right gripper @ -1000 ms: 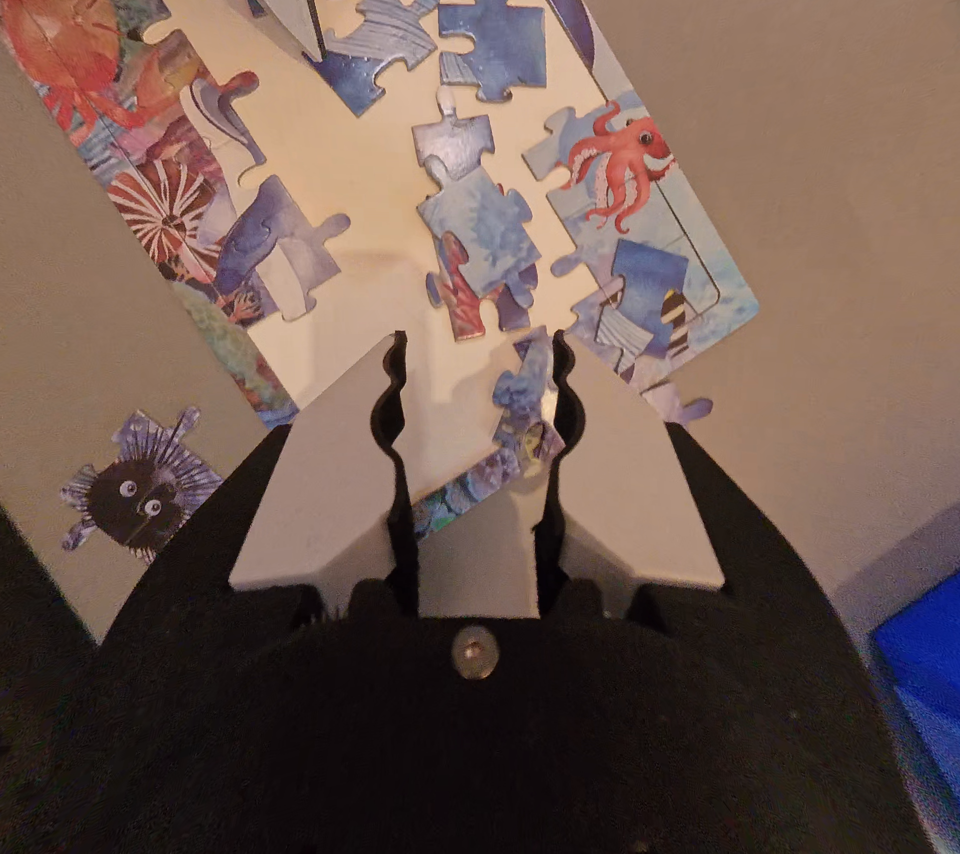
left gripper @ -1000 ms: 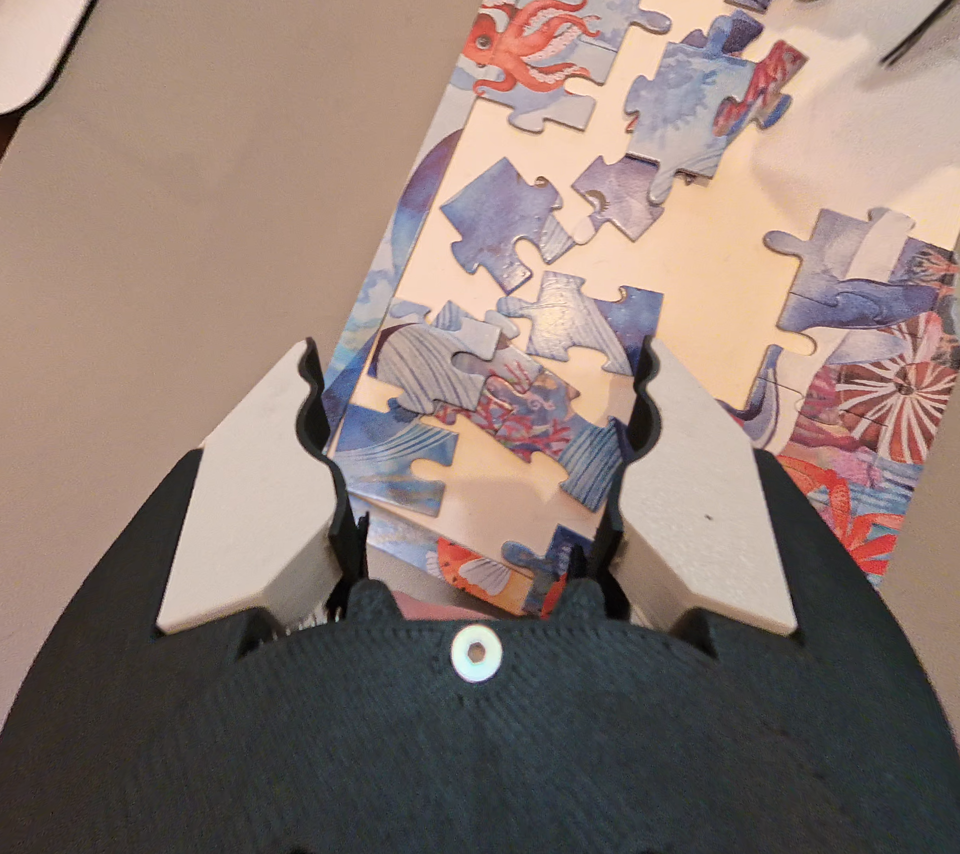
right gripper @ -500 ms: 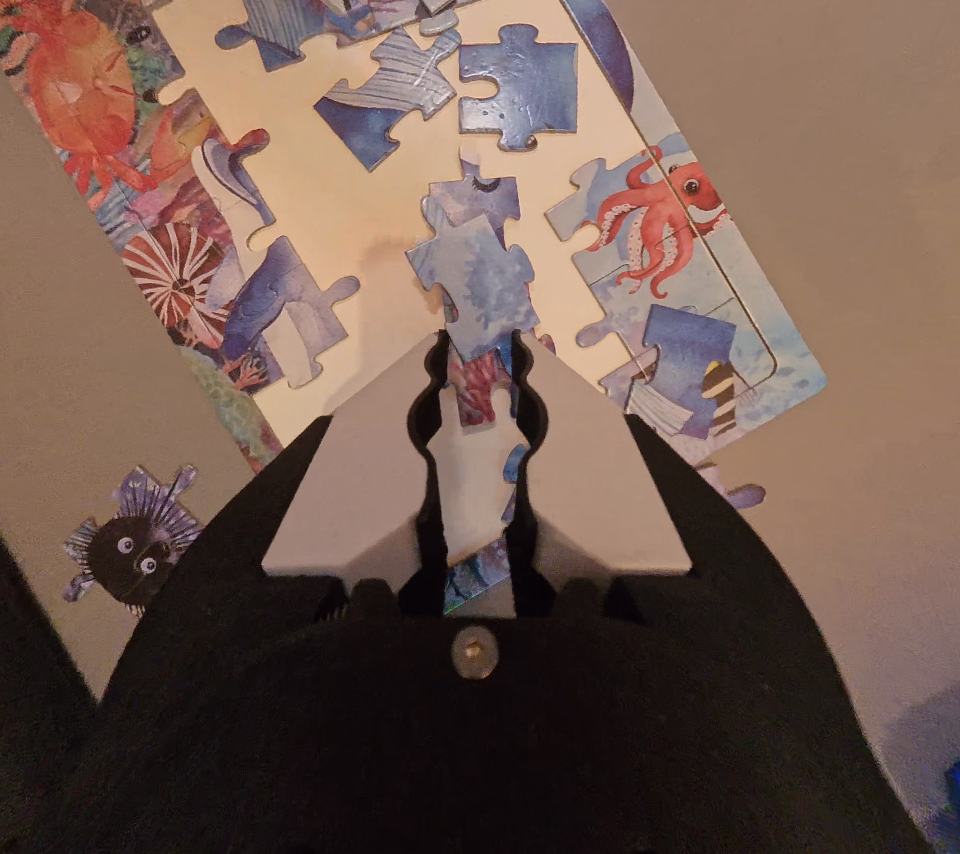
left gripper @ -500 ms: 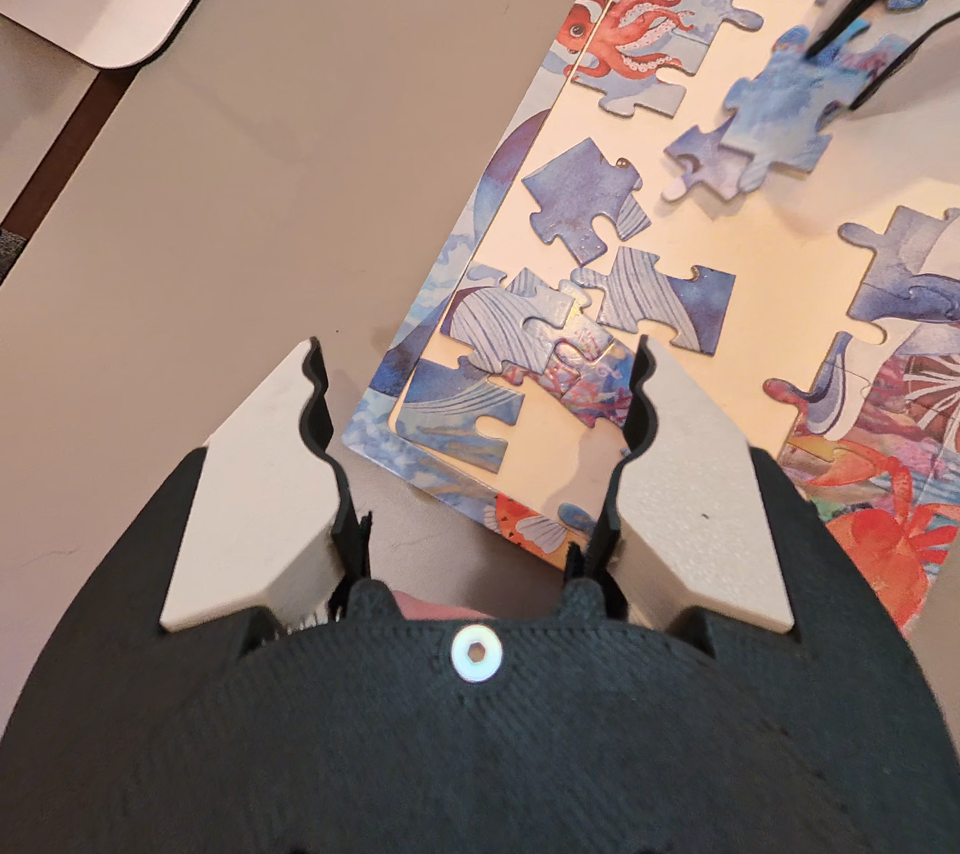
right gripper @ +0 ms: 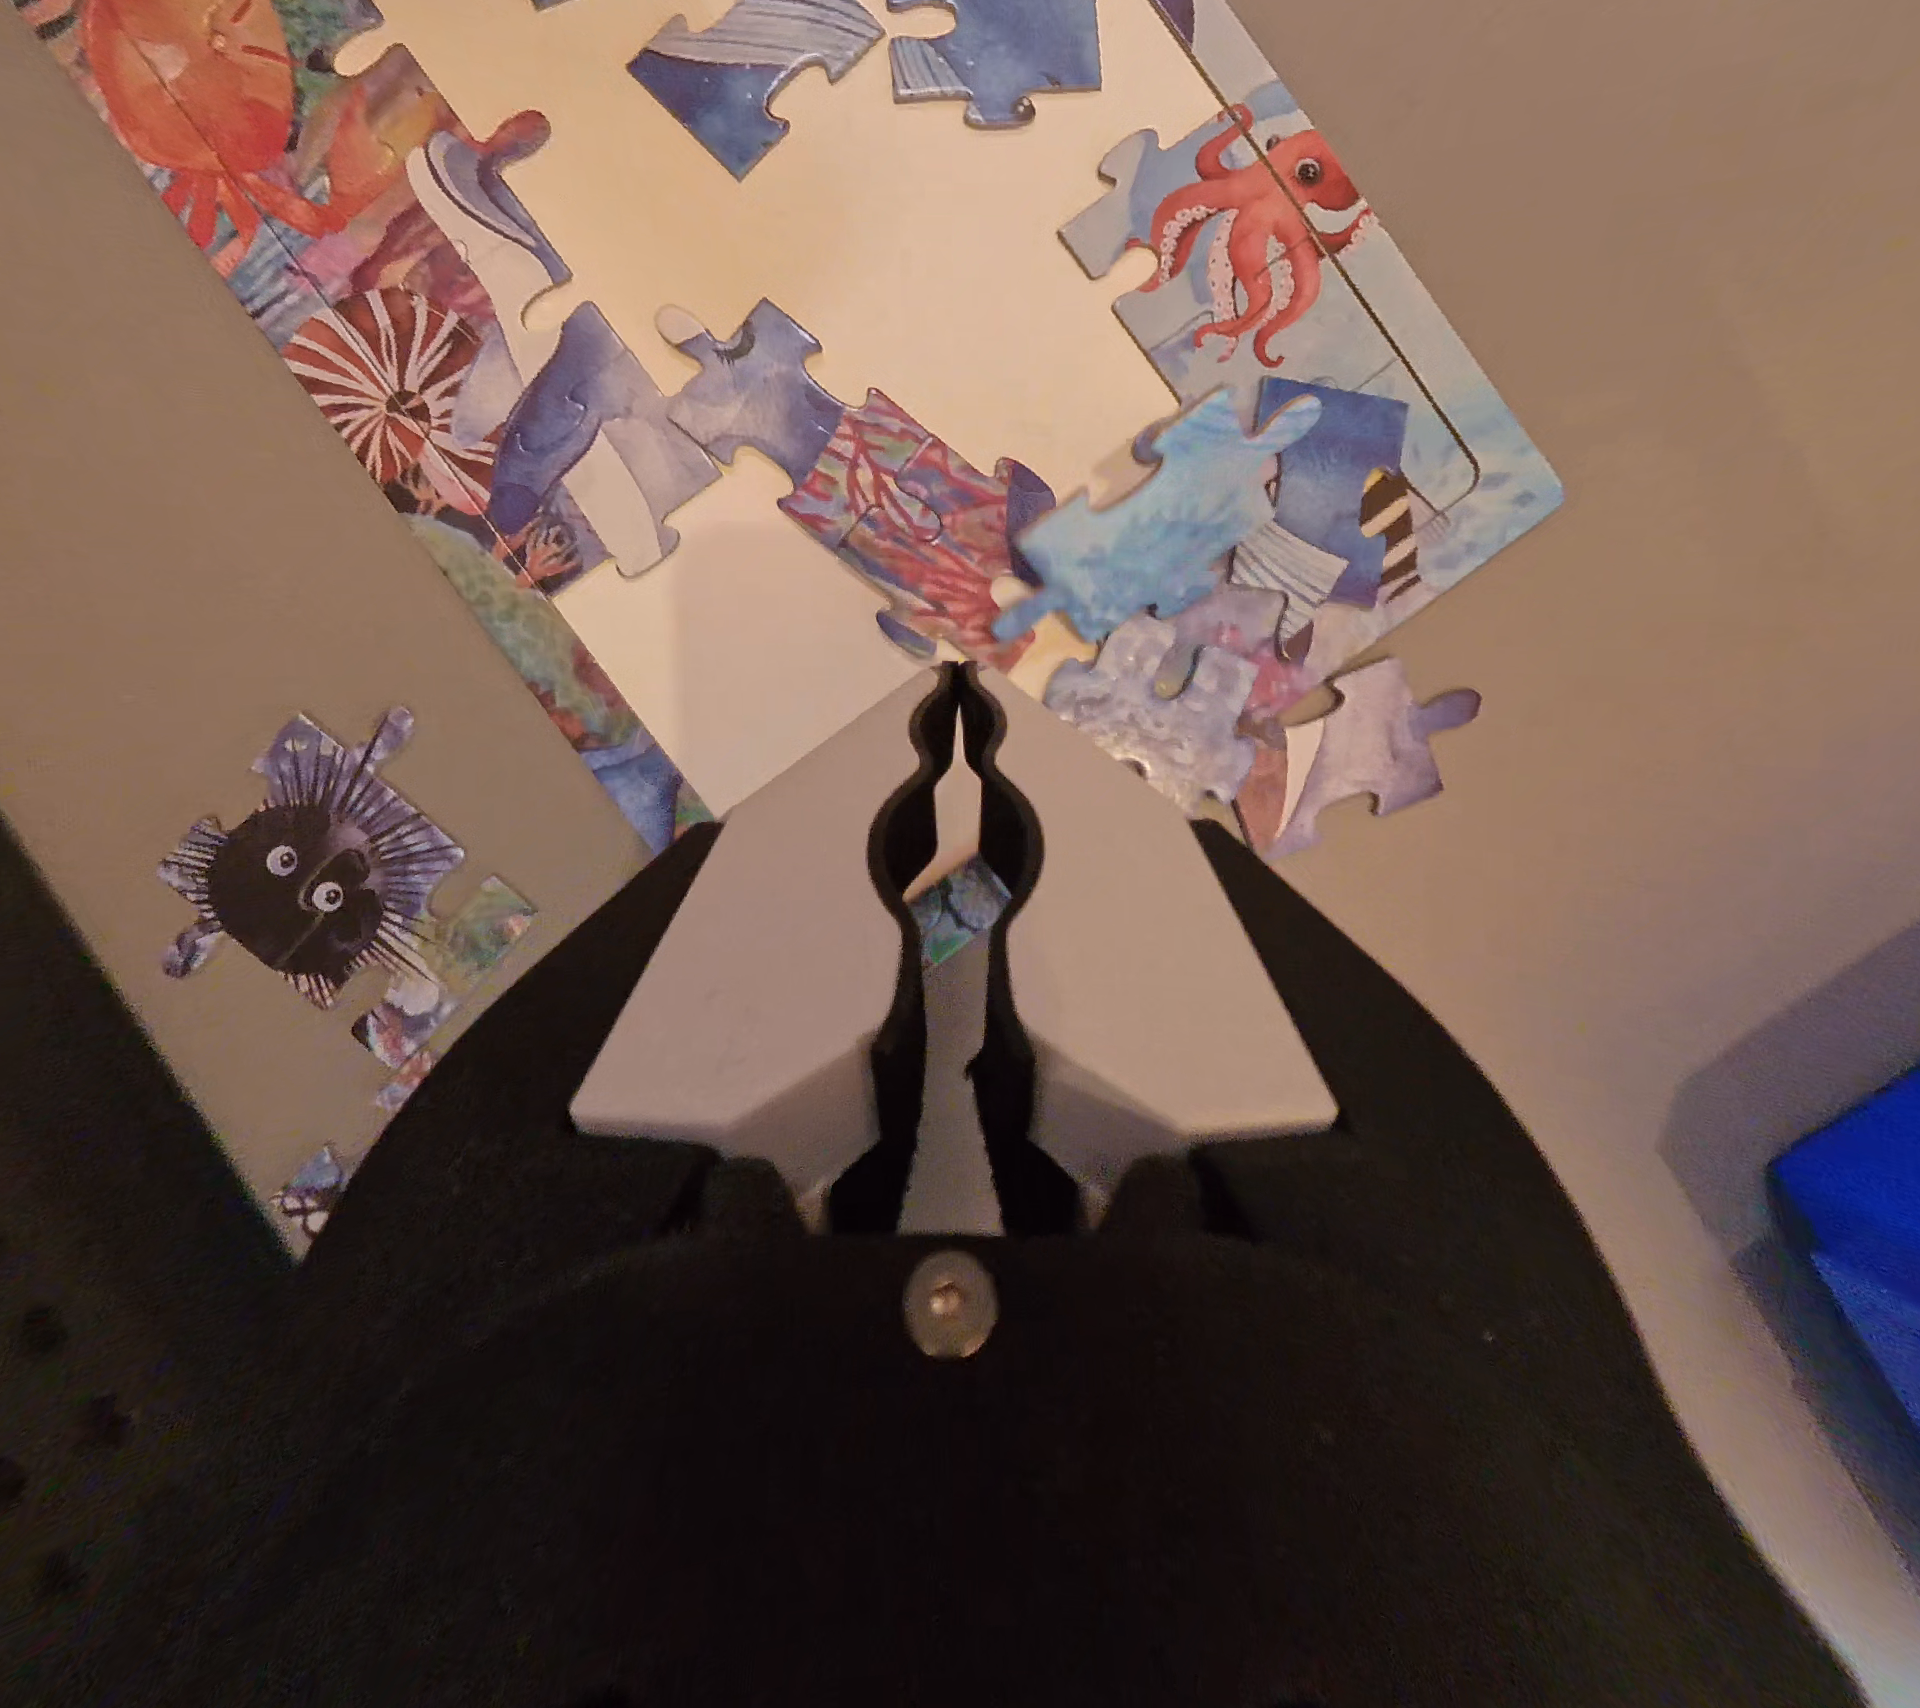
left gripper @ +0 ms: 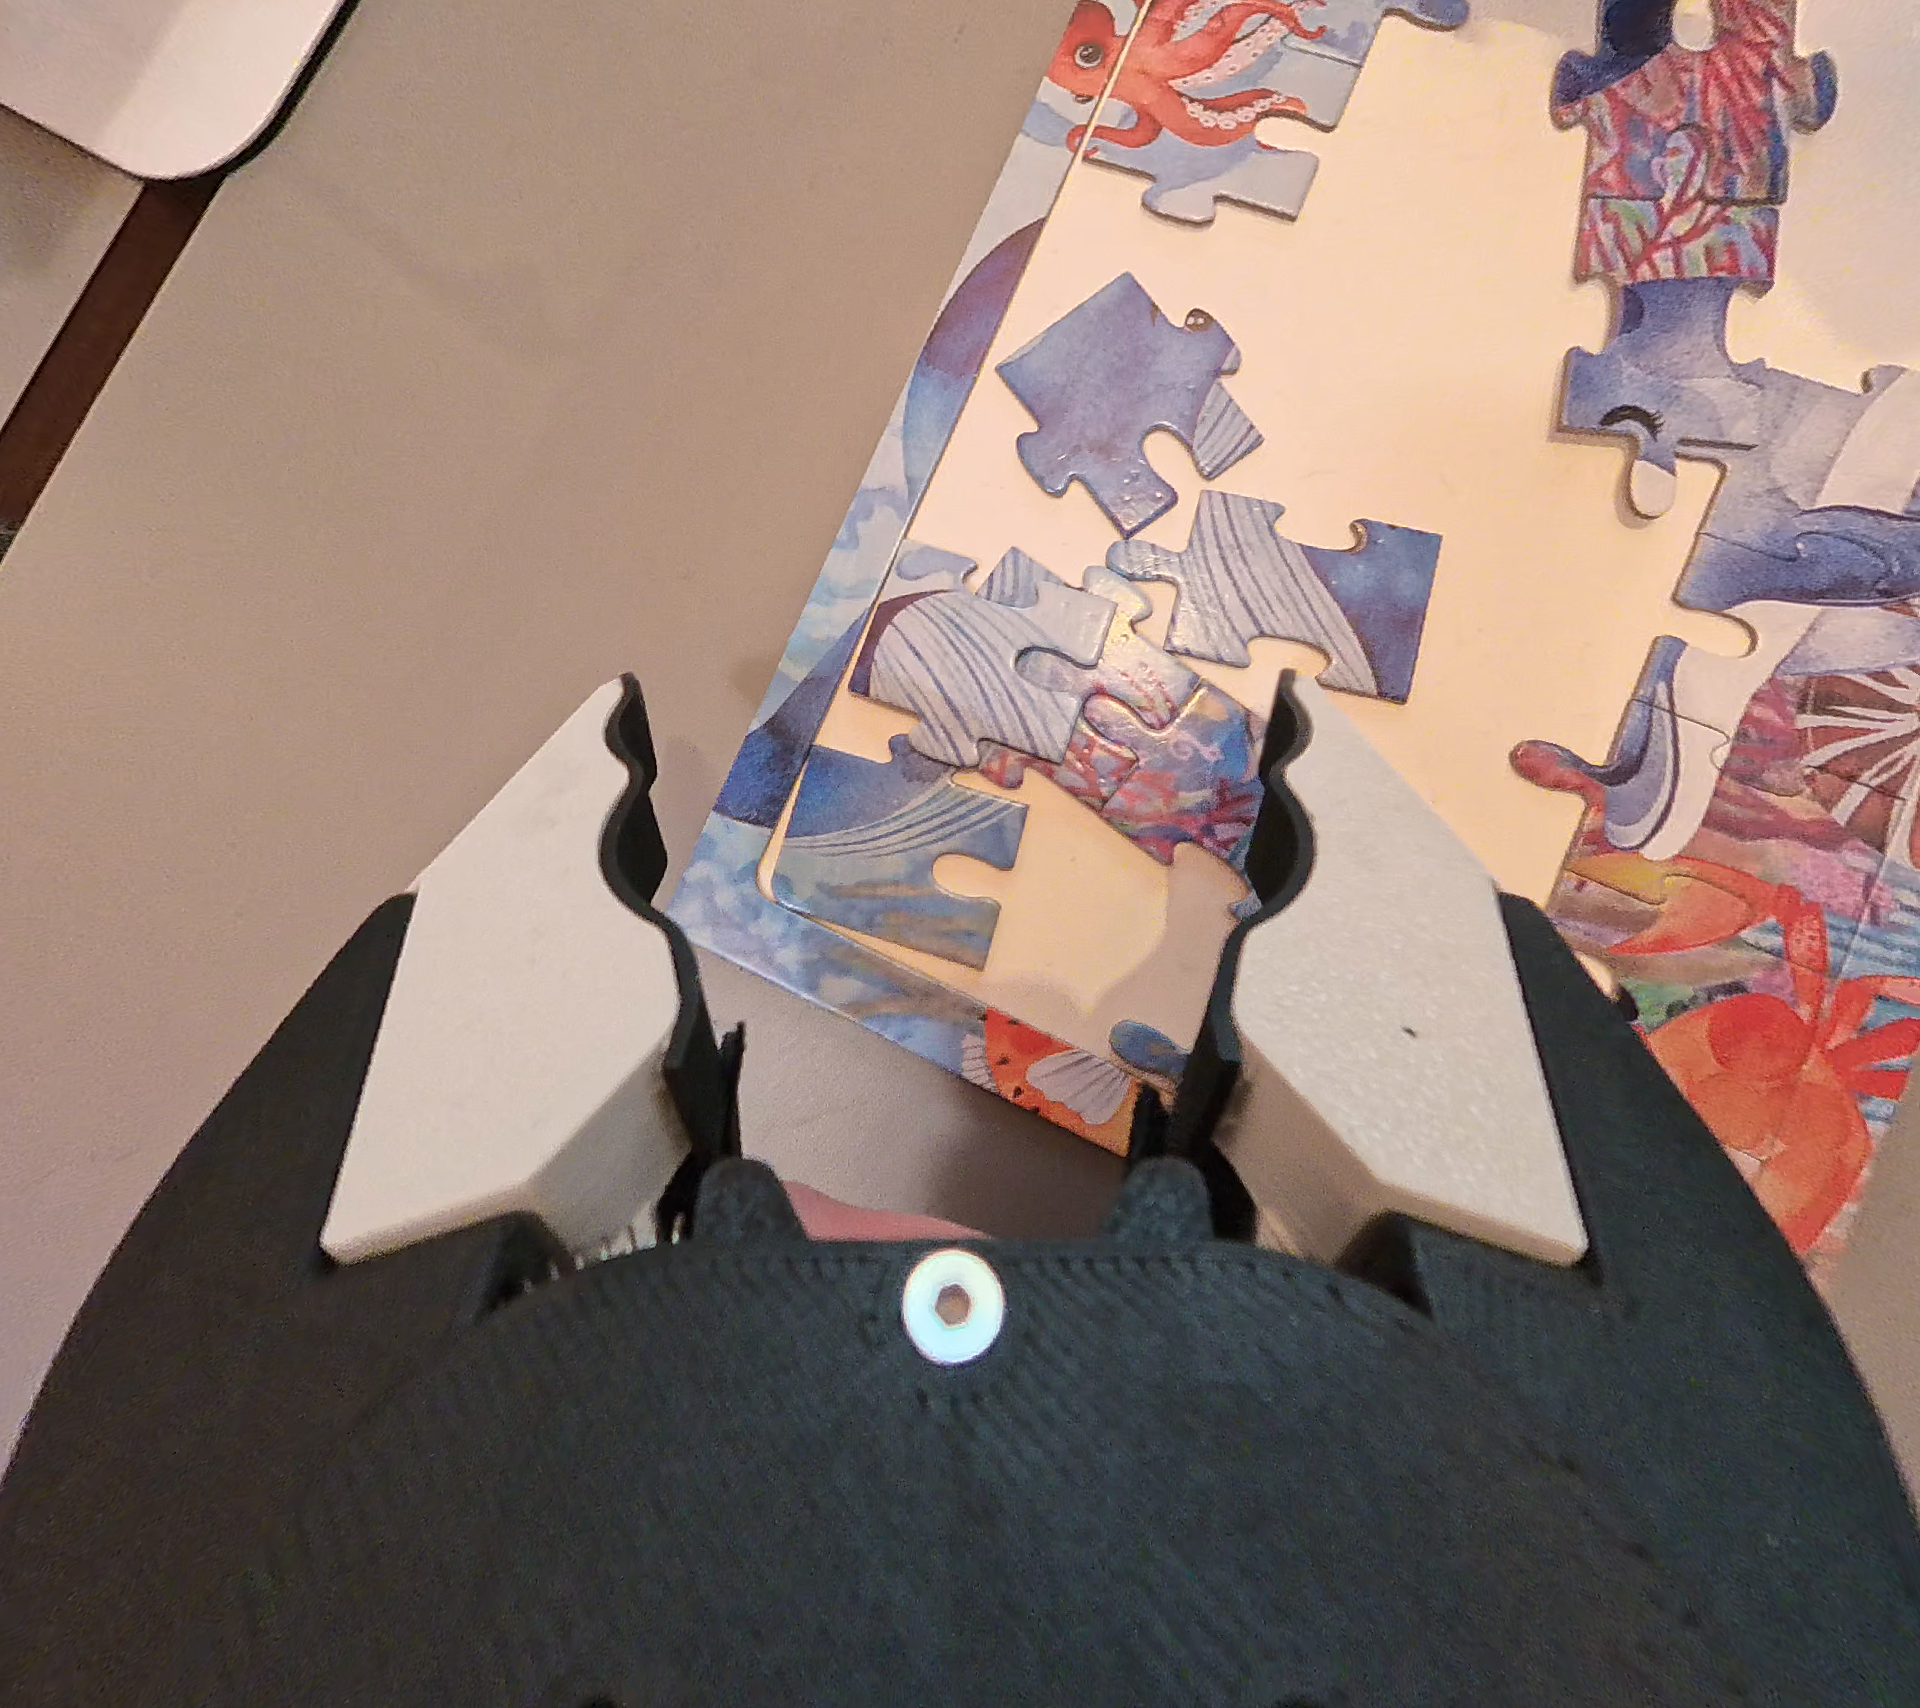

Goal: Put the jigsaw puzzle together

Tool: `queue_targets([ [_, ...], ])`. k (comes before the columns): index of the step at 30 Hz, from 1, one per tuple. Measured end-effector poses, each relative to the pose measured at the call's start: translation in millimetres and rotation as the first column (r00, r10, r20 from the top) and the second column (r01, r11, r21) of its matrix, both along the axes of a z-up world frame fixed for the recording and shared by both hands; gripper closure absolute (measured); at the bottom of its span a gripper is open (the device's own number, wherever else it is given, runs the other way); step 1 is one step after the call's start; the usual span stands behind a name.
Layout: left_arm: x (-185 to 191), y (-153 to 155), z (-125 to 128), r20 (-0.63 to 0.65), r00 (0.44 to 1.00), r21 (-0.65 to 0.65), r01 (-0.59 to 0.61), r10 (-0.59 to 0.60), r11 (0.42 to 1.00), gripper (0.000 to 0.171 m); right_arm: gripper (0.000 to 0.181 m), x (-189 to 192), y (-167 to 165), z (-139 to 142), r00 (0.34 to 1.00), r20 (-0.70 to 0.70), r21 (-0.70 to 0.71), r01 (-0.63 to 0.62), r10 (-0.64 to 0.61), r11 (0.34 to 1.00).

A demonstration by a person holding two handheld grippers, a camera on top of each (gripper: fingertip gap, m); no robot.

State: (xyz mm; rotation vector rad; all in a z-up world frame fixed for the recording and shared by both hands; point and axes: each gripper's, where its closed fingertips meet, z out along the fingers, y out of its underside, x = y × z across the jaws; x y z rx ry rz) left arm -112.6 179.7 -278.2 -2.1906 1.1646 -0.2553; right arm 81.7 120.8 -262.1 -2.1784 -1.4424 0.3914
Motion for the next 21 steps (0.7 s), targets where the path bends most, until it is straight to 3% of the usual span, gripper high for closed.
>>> queue_targets([
  [5, 4.2, -2.1, -0.5, -0.007, 1.000, 0.001, 0.017, -0.017, 1.000, 0.057, 0.178, 50.7, 4.9, 13.3, 0.989, -0.009, 0.025, 0.145, -0.145, 0.989],
  [10, 36.1, -10.0, 1.5, 0.008, 0.995, -0.001, 0.095, -0.095, 0.995, 0.060, 0.143, 108.6, 8.0, 19.7, 0.957, 0.008, 0.047, 0.288, -0.289, 0.957],
  [16, 78.2, -39.8, 2.0, 0.047, 0.966, -0.049, 0.256, -0.254, 0.966, 0.063, 0.129, 178.2, 0.1, 1.7, 0.893, 0.100, 0.003, 0.441, -0.439, 0.897],
  [21, 92.2, -47.6, -0.4, 0.047, 0.955, -0.058, 0.295, -0.292, 0.954, 0.064, 0.126, 203.2, -9.6, -16.4, 0.866, 0.104, -0.064, 0.497, -0.489, 0.866],
])
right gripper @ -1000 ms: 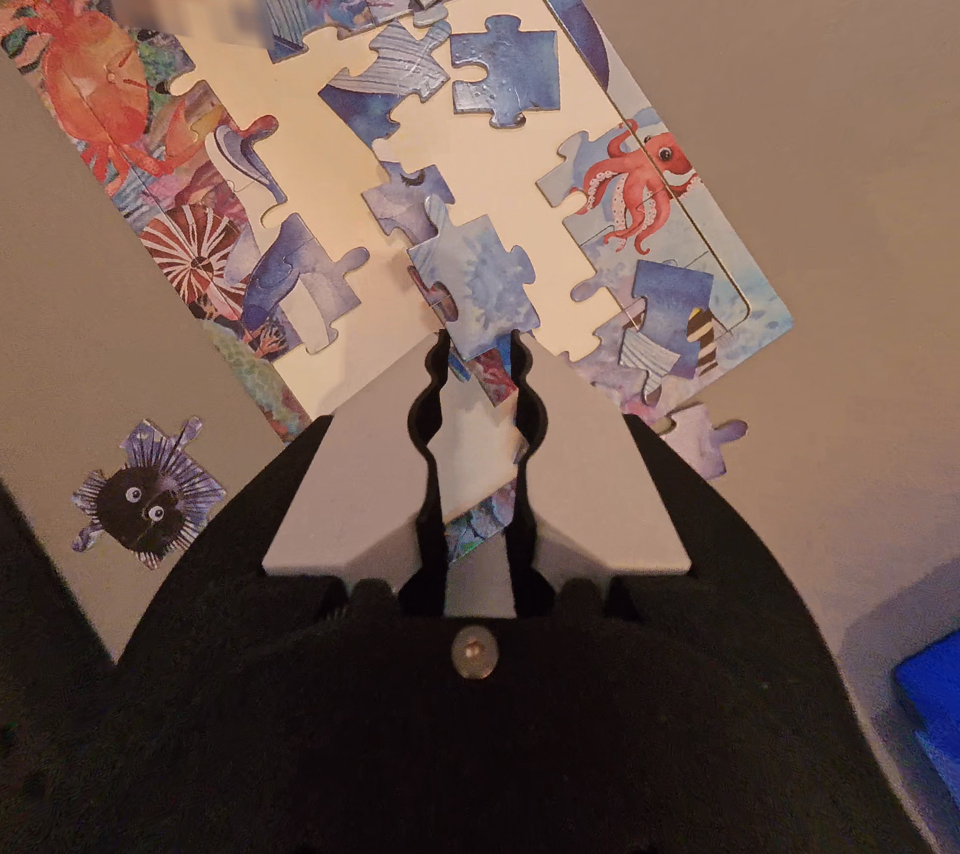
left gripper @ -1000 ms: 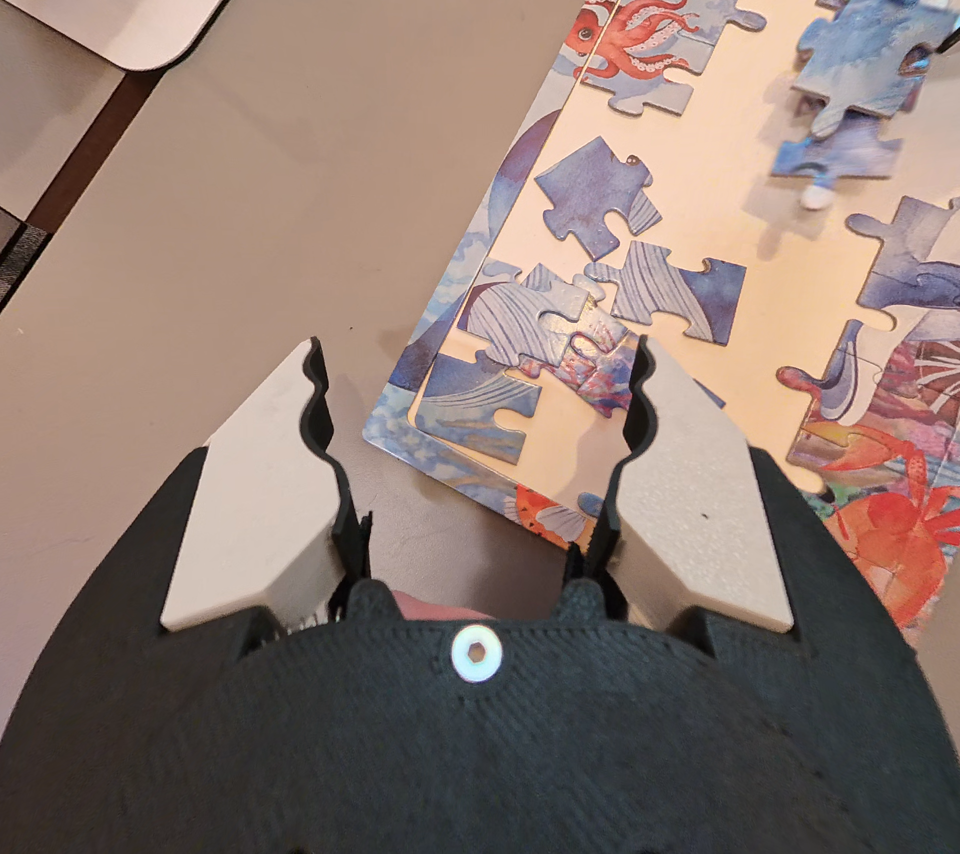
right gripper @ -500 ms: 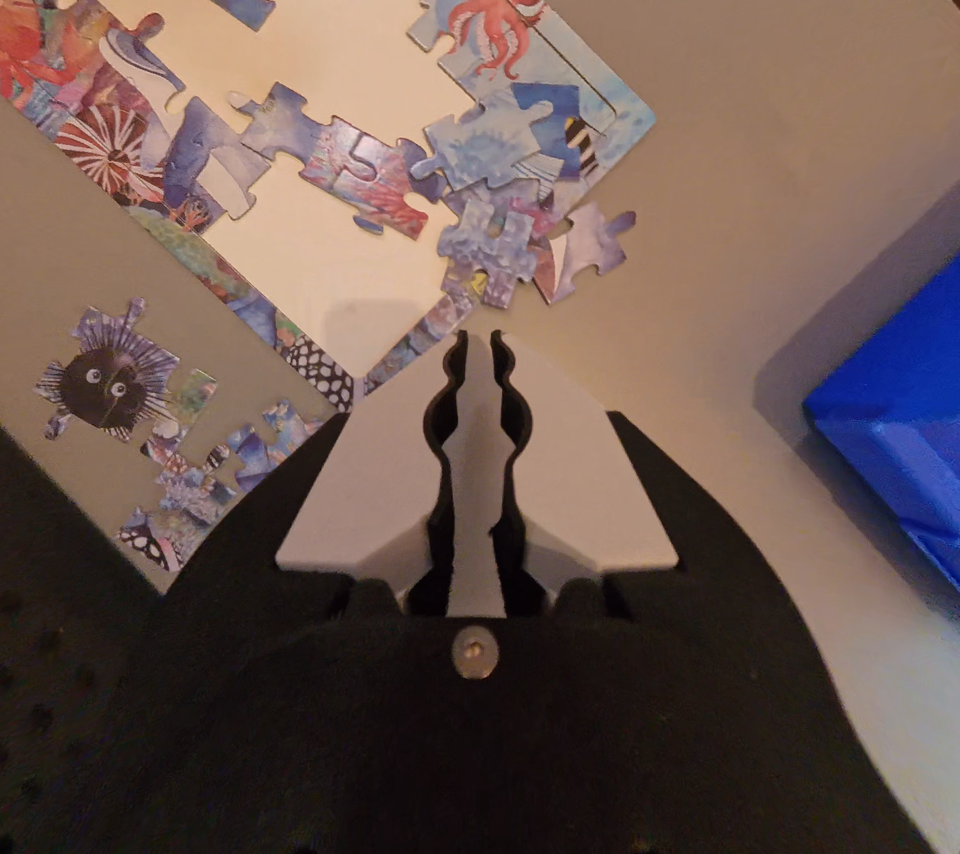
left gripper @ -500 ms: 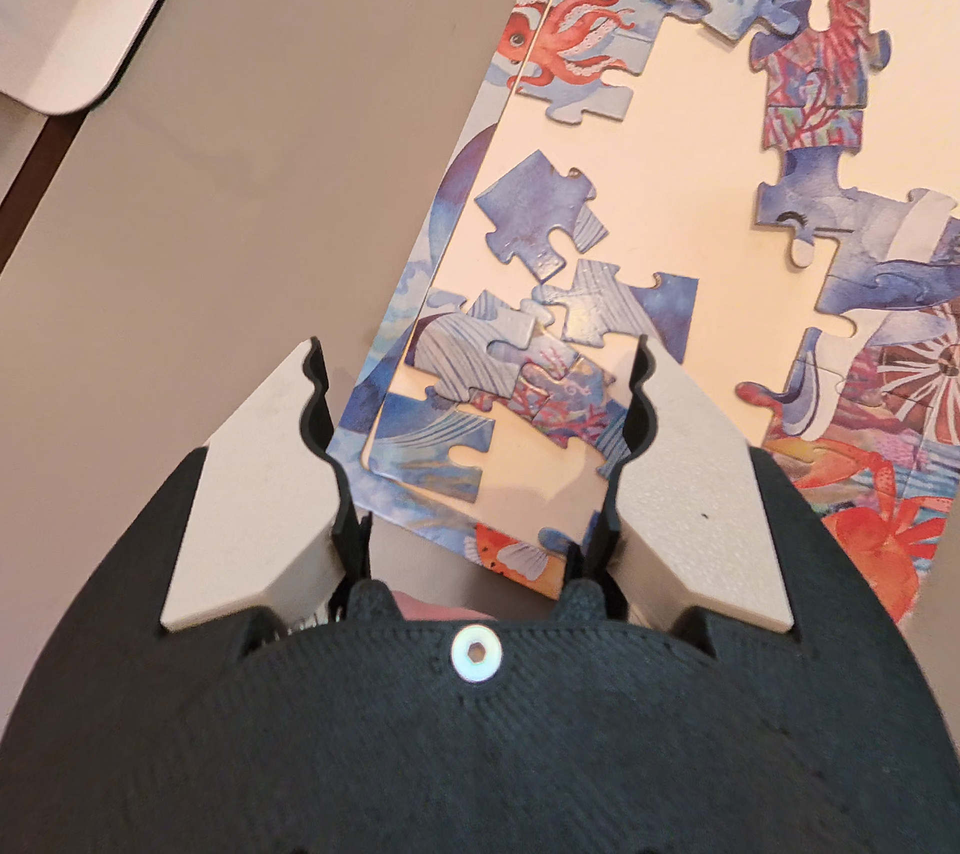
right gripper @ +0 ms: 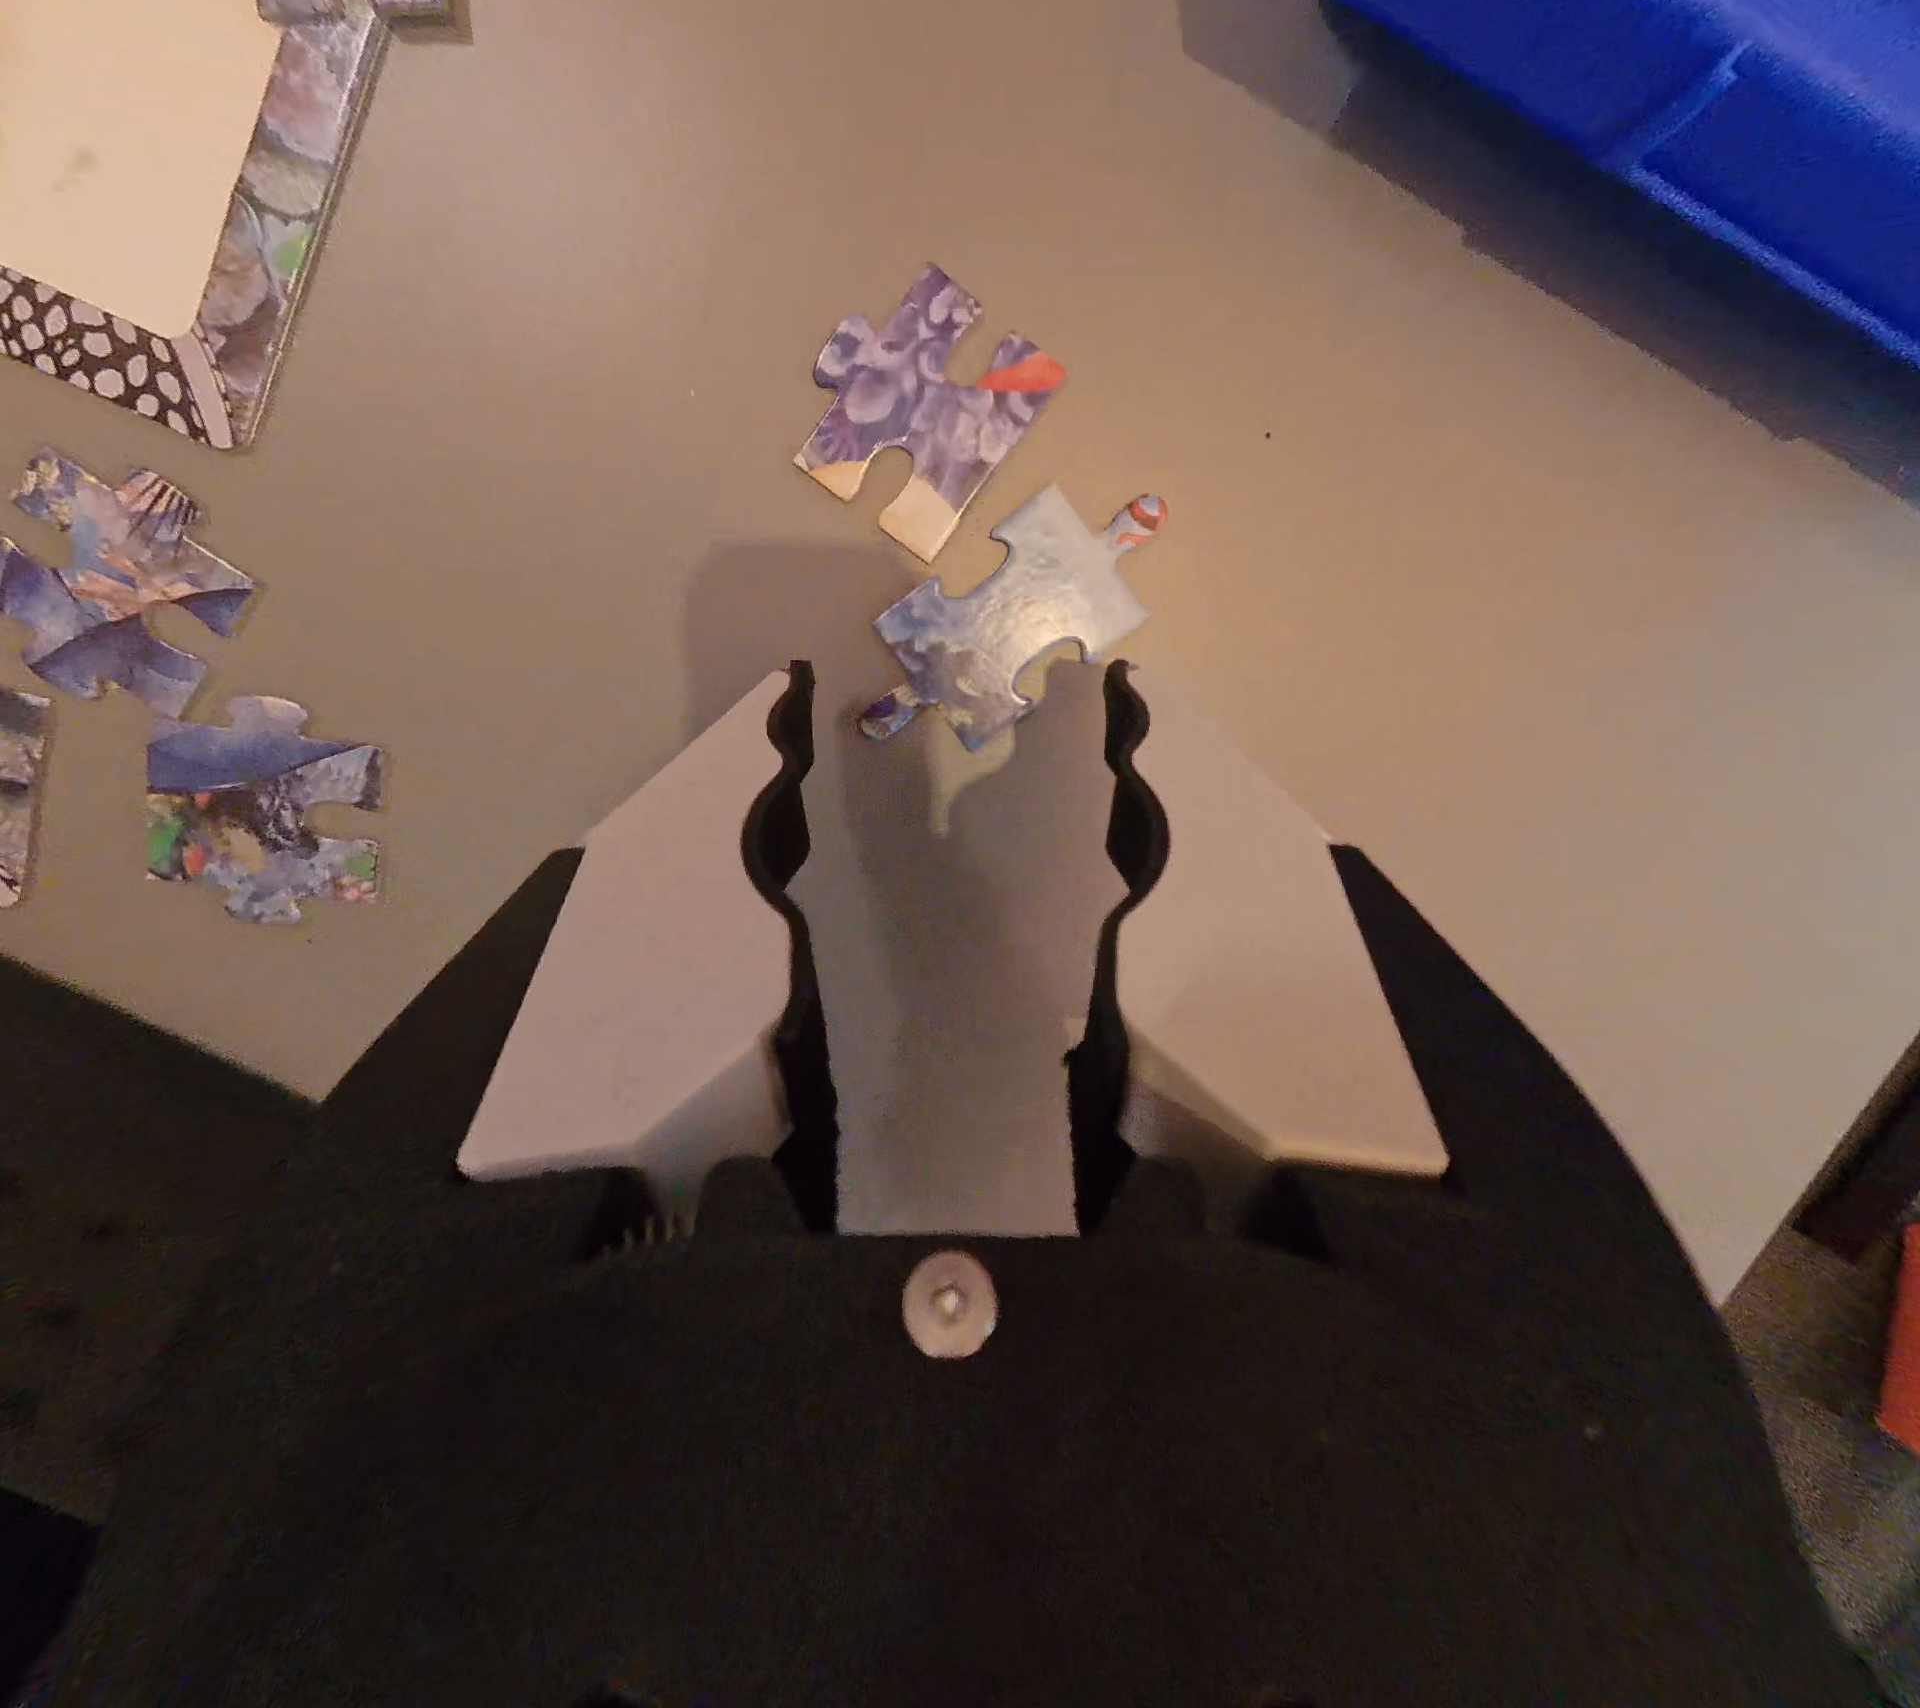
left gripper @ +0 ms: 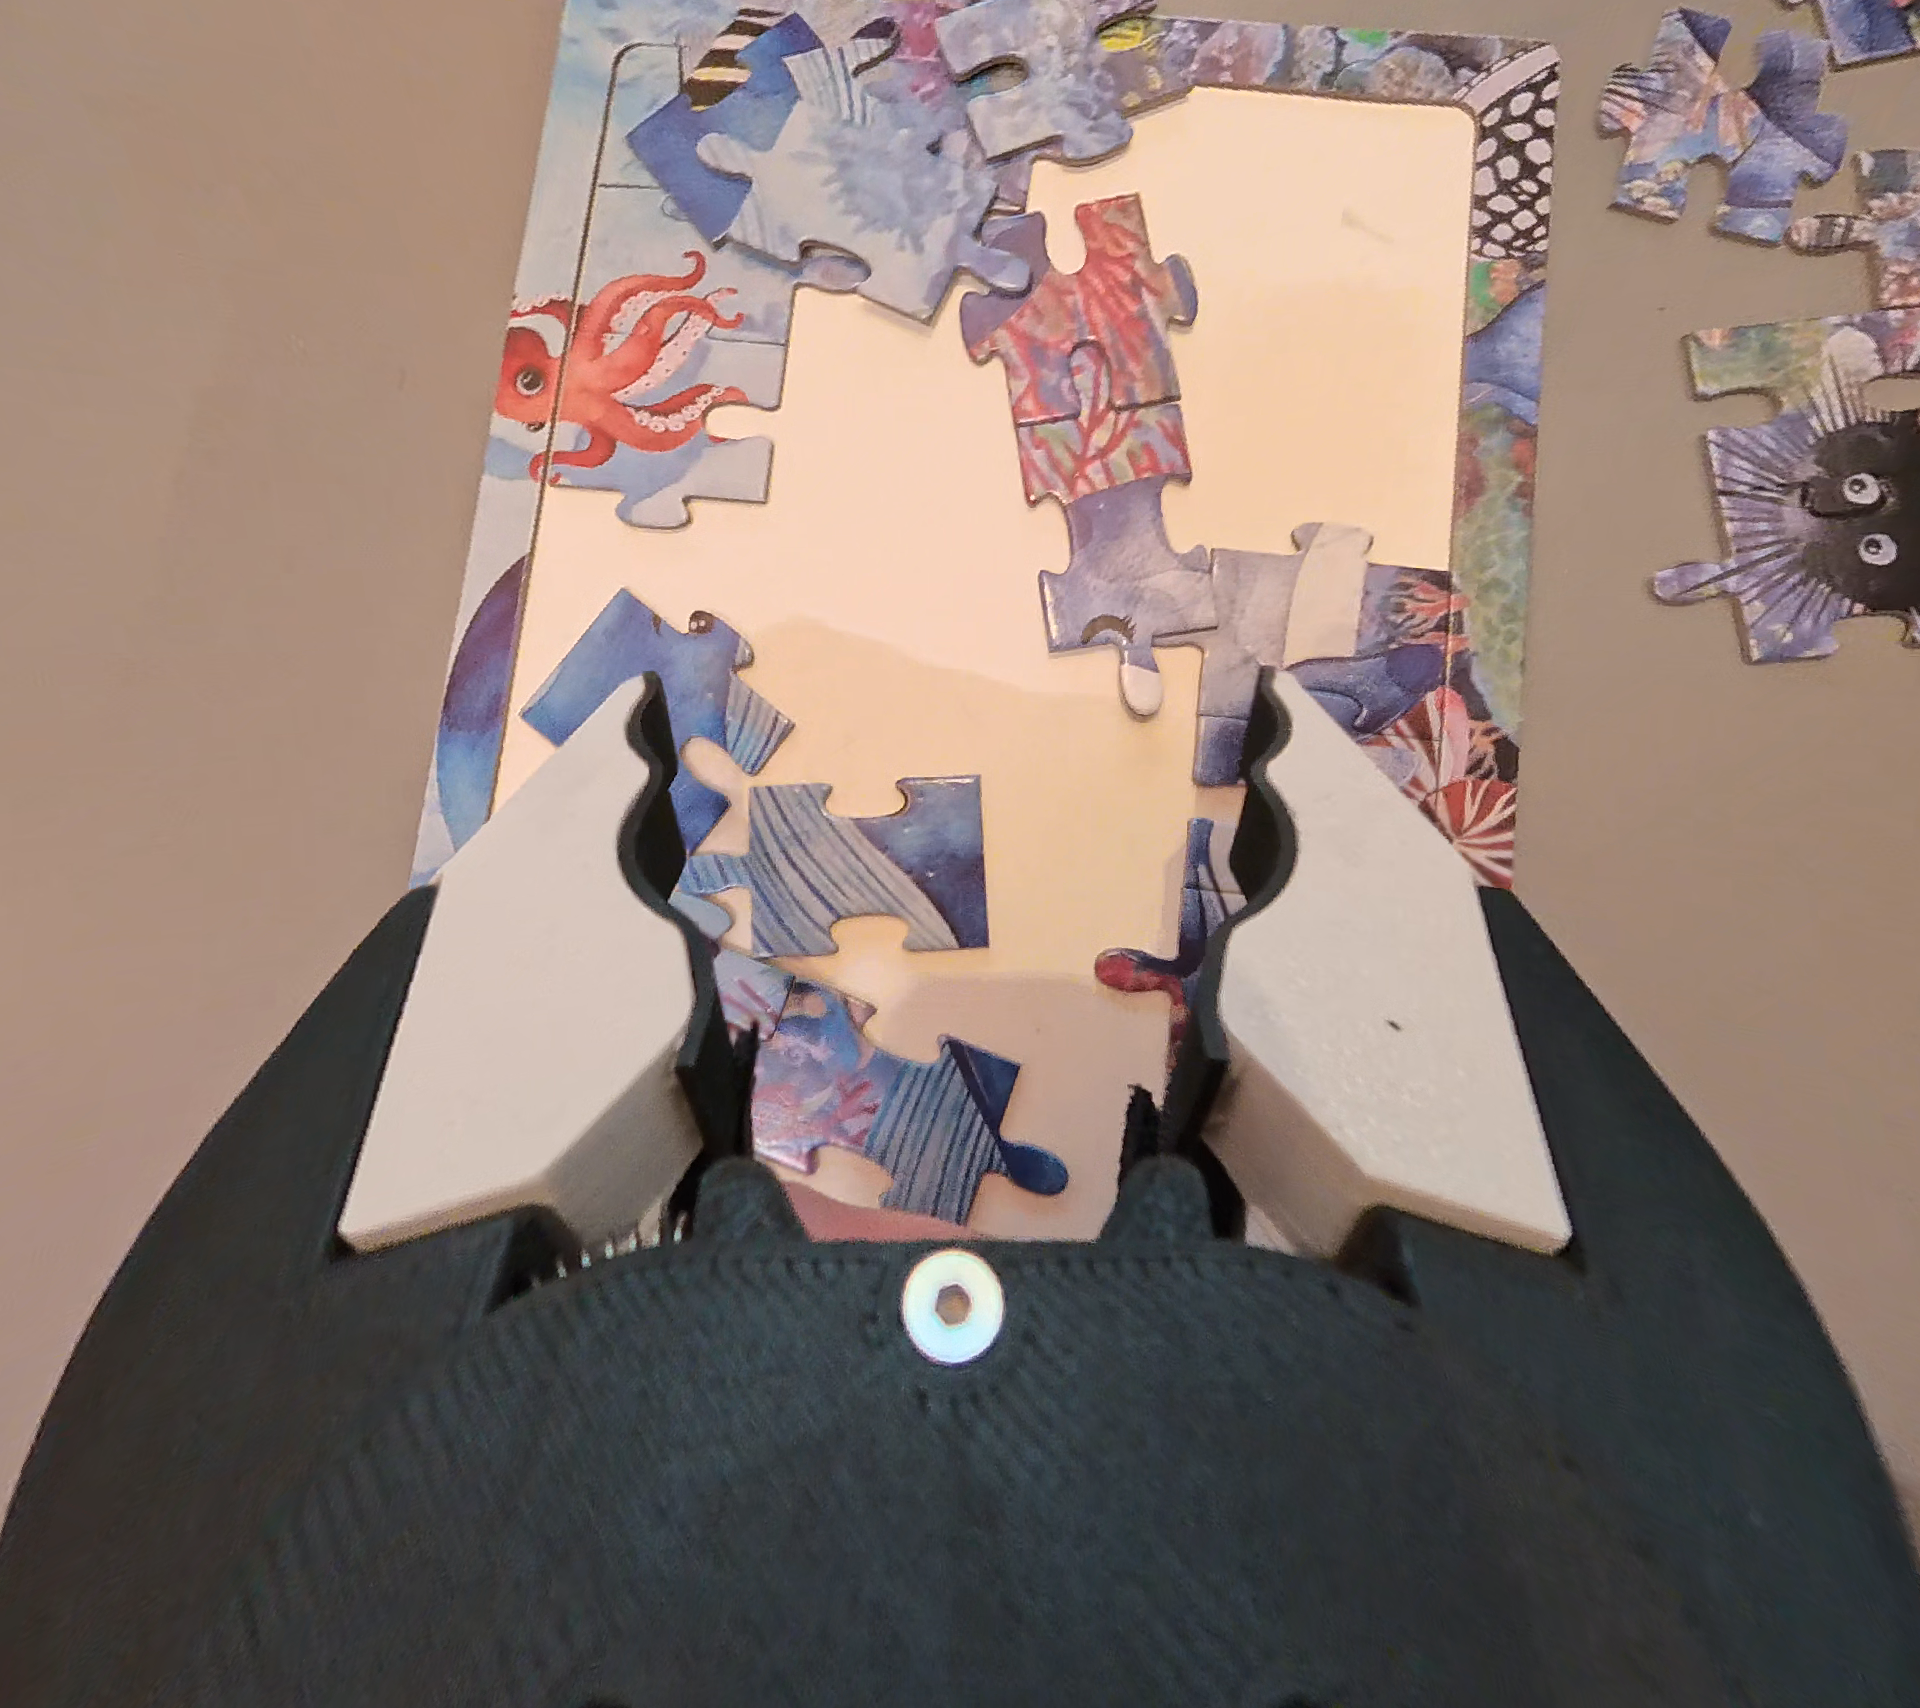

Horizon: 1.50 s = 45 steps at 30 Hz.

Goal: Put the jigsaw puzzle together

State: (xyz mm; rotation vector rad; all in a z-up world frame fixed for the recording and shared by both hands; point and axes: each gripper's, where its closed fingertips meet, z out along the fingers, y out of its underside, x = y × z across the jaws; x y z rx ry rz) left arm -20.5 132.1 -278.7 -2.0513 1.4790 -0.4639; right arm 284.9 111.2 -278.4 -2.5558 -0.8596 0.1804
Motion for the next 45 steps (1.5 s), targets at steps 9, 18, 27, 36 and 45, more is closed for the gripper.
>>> queue_targets([
  [9, 5.1, 0.9, -5.1, -0.019, 1.000, 0.009, 0.001, -0.001, 1.000, 0.065, 0.155, -4.4, 8.0, -12.3, 0.998, -0.043, 0.008, 0.050, -0.050, 0.999],
  [18, 12.3, -1.4, -6.8, -0.027, 0.999, 0.017, 0.018, -0.018, 1.000, 0.066, 0.181, -2.9, 5.7, -3.3, 0.997, -0.065, 0.053, 0.044, -0.041, 0.998],
  [27, 19.2, -4.4, -9.6, -0.027, 0.999, 0.007, 0.035, -0.034, 0.999, 0.065, 0.152, -43.6, -31.5, 7.2, 0.987, -0.099, 0.018, -0.124, 0.125, 0.992],
  [36, 19.1, -2.9, -9.9, -0.025, 0.999, 0.007, 0.031, -0.031, 0.999, 0.063, 0.136, -130.4, -87.0, 5.6, 0.887, -0.142, 0.022, -0.440, 0.439, 0.898],
  [45, 19.8, -2.0, -9.7, -0.027, 0.999, 0.013, 0.030, -0.030, 0.999, 0.063, 0.151, -138.0, -87.1, -10.8, 0.872, -0.102, 0.008, -0.481, 0.479, 0.877],
])
